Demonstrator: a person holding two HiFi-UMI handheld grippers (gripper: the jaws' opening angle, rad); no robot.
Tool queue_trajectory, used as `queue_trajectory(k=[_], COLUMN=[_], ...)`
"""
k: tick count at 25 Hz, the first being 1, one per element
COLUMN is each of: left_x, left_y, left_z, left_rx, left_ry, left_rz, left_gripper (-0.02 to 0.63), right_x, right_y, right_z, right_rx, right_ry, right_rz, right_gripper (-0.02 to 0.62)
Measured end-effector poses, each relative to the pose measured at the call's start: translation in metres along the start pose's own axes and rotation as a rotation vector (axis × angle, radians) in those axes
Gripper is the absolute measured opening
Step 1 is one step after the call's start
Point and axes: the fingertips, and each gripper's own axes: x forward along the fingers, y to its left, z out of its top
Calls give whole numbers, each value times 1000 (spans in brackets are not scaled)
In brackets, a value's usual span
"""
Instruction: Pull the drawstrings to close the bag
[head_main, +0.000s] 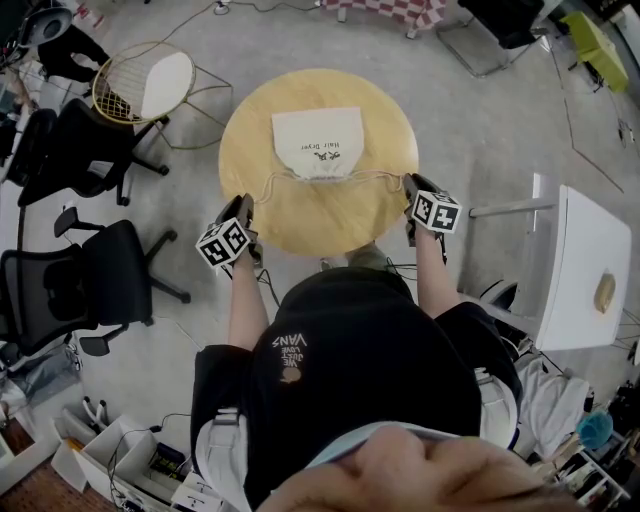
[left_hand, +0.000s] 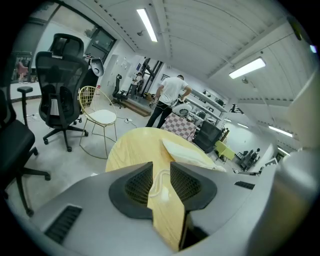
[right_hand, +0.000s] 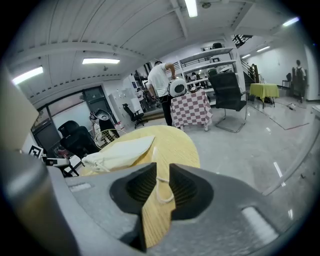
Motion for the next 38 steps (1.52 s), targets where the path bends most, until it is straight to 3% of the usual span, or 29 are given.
queue_trajectory(k=[11, 22, 38], left_x=[-10, -27, -36], left_y=[-39, -69, -92], left_z=[28, 37, 28], left_rx=[88, 177, 272], left_ry=[-66, -117, -140], left_rz=[-92, -146, -151], left_gripper=[112, 95, 55], right_x=[-23, -40, -51], right_y=[26, 47, 87], right_z=[30, 38, 37], right_rx=[-44, -106, -177], right_ry=[-96, -126, -164], right_rz=[38, 75, 147], right_gripper=[78, 78, 67])
